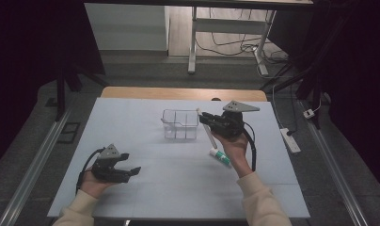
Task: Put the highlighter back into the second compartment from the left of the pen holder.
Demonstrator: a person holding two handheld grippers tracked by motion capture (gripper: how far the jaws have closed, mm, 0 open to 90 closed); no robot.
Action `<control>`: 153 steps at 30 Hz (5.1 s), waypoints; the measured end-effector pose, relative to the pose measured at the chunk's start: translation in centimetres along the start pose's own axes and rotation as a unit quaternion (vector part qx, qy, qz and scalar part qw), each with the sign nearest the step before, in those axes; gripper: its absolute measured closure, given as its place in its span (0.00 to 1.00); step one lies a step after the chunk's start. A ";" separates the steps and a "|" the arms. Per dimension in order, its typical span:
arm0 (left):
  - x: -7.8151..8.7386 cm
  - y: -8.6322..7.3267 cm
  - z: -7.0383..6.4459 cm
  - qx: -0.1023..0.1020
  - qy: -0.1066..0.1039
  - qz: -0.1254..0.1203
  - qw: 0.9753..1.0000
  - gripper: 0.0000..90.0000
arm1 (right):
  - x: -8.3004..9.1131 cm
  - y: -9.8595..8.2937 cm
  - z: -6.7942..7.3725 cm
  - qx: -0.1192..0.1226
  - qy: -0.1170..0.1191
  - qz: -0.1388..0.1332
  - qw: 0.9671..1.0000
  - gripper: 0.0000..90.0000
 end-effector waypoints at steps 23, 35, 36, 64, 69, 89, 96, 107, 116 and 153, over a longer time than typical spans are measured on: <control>-0.1 0.0 0.0 -0.001 -0.001 0.001 1.000 0.26 | -2.3 0.4 -0.3 -0.016 0.004 -0.005 1.000 0.87; -0.1 0.0 -0.1 -0.001 -0.002 0.001 1.000 0.26 | -3.0 0.8 -0.8 -0.020 0.000 -0.006 1.000 0.87; -0.1 0.0 -0.1 -0.001 -0.002 0.001 1.000 0.26 | -3.1 0.8 -0.8 -0.020 0.000 -0.006 1.000 0.87; -0.1 0.0 -0.1 -0.002 -0.005 0.001 1.000 0.26 | -5.7 3.4 0.0 -0.009 0.003 -0.021 1.000 0.87; -0.1 0.0 -0.1 -0.001 -0.006 0.001 1.000 0.26 | -6.2 3.6 0.0 -0.010 0.003 -0.022 1.000 0.87; 0.0 0.1 0.0 0.003 -0.009 -0.004 1.000 0.26 | -9.5 4.4 -0.5 -0.018 0.003 -0.036 0.999 0.87; 0.0 0.1 0.1 0.004 -0.010 -0.004 1.000 0.26 | -10.3 4.3 -0.3 -0.020 0.007 -0.038 0.999 0.87; 0.0 0.1 0.1 0.004 -0.009 -0.004 1.000 0.26 | -10.9 4.6 -0.8 -0.020 0.001 -0.045 0.999 0.87; 0.1 0.1 0.1 0.005 -0.011 -0.006 1.000 0.26 | -12.4 4.9 -0.8 -0.016 -0.003 -0.046 0.999 0.87; 0.2 0.1 0.1 0.002 -0.011 -0.006 1.000 0.27 | -7.8 4.0 -2.2 0.027 -0.013 0.017 0.999 0.53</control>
Point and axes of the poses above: each handheld gripper's, and its own axes: x roughly backward along the jaws, y roughly out of its top, z roughly to its left, the point moved 9 cm from there along -x, roughly forward along the jaws, and after that the axes turned 4 degrees about -y, right-handed, at the moved point
